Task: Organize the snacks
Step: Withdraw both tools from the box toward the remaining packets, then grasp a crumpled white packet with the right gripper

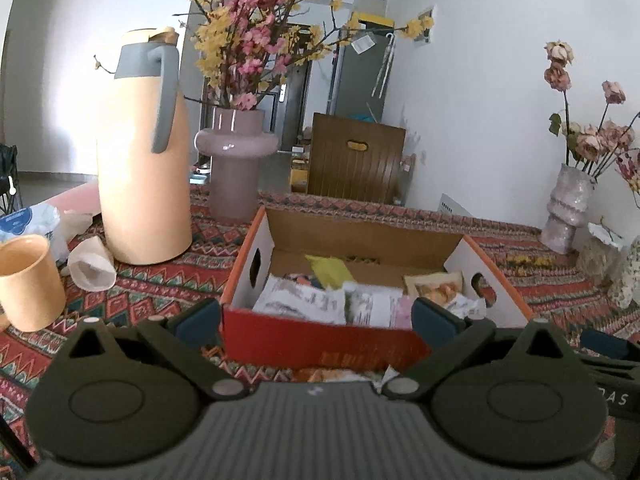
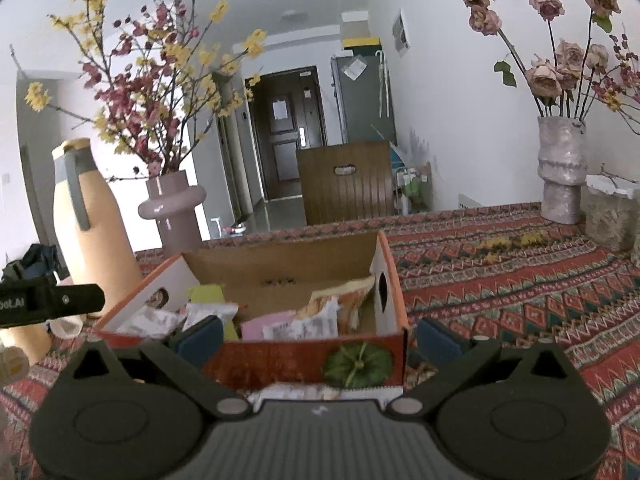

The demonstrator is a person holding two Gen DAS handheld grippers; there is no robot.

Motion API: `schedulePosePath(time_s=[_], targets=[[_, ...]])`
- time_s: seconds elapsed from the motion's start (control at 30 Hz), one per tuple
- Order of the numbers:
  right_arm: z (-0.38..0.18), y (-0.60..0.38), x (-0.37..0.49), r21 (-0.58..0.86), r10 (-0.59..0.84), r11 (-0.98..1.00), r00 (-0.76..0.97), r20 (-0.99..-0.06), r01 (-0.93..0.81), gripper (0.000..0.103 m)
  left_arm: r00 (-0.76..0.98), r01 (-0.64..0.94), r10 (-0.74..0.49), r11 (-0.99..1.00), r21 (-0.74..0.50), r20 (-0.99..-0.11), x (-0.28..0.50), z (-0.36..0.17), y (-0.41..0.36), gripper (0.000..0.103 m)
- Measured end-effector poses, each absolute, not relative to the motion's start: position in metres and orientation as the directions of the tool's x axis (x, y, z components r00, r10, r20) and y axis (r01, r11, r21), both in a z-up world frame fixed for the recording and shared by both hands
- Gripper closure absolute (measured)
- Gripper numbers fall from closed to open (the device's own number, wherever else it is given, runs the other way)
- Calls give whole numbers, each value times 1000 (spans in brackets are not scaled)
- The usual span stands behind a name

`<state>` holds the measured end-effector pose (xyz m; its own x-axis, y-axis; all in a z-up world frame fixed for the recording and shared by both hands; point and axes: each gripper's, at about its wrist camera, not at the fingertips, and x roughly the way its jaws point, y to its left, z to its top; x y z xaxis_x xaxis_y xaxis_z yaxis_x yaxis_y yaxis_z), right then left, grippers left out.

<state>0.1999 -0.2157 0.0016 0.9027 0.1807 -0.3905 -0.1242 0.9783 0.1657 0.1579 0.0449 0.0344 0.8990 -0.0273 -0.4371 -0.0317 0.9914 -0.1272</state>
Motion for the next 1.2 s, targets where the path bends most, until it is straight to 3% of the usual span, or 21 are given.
schedulePosePath(time_s=[0.7,1.2], targets=[[-31,-201,146,100,156,988,838,-523,-122,0,864,-8,-2,1000,-17,-503,122,-20,63,0],[-61,-194,136,113,116,992,766,-632,-57,0,851,-15,-16,998,-54,-525,121,-37,73,0]])
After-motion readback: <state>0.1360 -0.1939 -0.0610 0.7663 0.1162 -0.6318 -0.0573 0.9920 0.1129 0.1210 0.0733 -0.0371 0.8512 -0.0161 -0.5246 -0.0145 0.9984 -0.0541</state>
